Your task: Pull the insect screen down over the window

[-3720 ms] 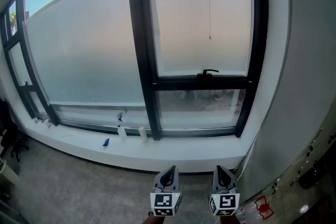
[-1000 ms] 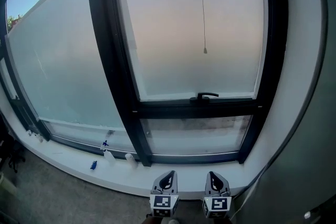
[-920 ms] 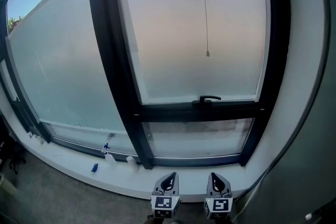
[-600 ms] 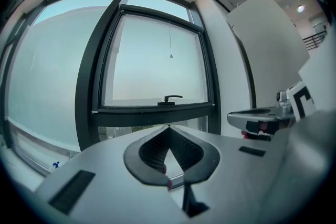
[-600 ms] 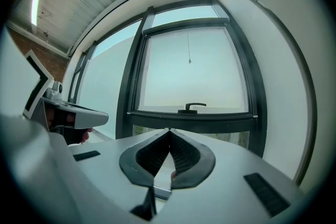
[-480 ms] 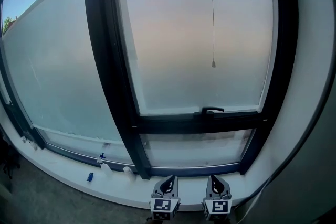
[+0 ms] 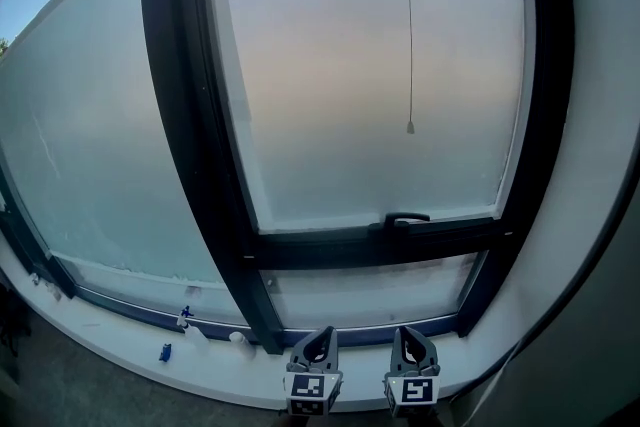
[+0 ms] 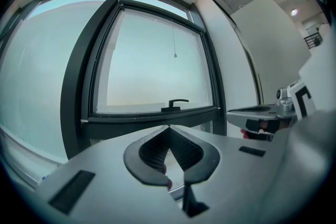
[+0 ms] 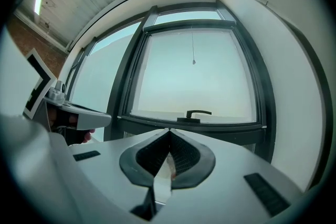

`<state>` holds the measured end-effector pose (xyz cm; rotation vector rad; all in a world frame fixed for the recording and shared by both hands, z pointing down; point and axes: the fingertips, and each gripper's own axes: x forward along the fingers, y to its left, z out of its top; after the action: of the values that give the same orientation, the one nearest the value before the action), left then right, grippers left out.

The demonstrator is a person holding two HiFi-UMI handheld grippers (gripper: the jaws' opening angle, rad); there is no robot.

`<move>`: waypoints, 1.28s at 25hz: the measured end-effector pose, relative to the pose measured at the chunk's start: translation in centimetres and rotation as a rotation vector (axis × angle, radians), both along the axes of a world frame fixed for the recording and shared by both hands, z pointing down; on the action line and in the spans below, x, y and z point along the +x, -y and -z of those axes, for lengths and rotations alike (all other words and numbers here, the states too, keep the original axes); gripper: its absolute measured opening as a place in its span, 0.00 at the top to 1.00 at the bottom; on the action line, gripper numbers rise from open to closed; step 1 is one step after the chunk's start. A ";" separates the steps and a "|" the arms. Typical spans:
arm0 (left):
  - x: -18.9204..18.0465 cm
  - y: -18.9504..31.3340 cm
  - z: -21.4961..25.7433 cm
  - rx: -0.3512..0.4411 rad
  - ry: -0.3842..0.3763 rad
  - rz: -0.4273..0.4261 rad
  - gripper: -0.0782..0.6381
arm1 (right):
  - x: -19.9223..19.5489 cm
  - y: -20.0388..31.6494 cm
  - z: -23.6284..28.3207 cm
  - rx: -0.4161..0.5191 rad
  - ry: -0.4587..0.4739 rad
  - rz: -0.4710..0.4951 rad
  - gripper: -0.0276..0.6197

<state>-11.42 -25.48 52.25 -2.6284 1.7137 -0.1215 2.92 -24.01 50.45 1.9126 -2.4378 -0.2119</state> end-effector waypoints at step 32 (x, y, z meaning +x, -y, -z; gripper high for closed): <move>4.5 15.2 3.5 0.051 -0.042 0.069 0.90 | 3.4 15.7 3.9 0.113 0.018 0.060 0.95</move>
<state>-6.90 -40.72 48.75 -2.5543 1.7957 -0.0226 6.35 -39.73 46.57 1.8931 -2.5488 -0.3424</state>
